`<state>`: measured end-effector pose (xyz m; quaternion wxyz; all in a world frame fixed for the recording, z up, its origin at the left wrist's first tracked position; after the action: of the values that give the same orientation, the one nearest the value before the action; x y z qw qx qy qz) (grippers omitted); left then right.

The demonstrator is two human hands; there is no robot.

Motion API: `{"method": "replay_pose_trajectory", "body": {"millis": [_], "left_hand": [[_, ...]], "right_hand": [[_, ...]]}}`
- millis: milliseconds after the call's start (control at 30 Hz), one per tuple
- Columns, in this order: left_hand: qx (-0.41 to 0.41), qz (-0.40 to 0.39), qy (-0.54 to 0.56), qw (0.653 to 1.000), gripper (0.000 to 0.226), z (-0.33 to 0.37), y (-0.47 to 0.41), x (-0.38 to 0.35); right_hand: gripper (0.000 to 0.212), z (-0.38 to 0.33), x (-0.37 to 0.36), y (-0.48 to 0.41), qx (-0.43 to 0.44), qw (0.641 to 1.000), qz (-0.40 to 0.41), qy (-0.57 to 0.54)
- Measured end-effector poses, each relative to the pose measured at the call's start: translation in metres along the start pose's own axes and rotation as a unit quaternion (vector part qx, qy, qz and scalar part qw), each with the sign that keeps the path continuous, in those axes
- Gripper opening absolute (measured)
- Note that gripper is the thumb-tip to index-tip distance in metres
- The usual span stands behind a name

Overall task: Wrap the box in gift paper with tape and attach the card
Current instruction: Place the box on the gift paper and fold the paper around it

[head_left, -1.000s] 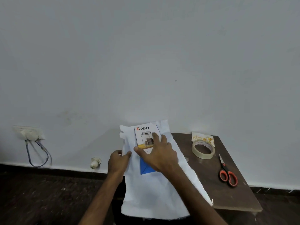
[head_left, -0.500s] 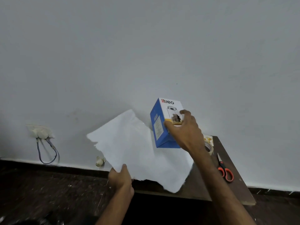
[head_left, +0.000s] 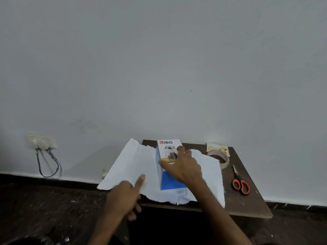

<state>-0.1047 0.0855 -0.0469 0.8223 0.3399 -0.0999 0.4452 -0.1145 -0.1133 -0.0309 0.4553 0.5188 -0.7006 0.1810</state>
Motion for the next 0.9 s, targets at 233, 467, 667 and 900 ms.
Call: {"method": "replay_pose_trajectory", "body": {"millis": [233,467,667,900], "left_hand": [[-0.027,0.25,-0.143,0.957,0.06,-0.001,-0.099,0.077],[-0.008,0.096,-0.048,0.994,0.058,-0.04,-0.16,0.073],[-0.03,0.104,0.026,0.994,0.028,-0.046,-0.151,0.074],[-0.037,0.106,0.055,0.992,0.031,-0.052,-0.138,0.077]], "right_hand": [[0.084,0.033,0.017,0.0,0.009,0.998,0.054,-0.041],[0.081,0.032,-0.001,0.002,0.123,0.988,-0.093,0.002],[0.081,0.016,-0.016,0.012,0.117,0.991,-0.06,0.014],[0.08,0.037,0.029,0.018,0.061,0.997,-0.012,-0.05]]}}
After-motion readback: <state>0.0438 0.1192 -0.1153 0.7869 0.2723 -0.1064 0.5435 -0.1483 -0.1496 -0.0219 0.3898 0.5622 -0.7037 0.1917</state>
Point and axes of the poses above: each hand's wrist, its own y-axis away from the middle knuckle, its own x-axis out of the back of the hand, z = x × y, the point moved 2 cm from there along -y, towards the middle knuckle, and after that the axes turned 14 degrees about -z, right-handed, at the moved point
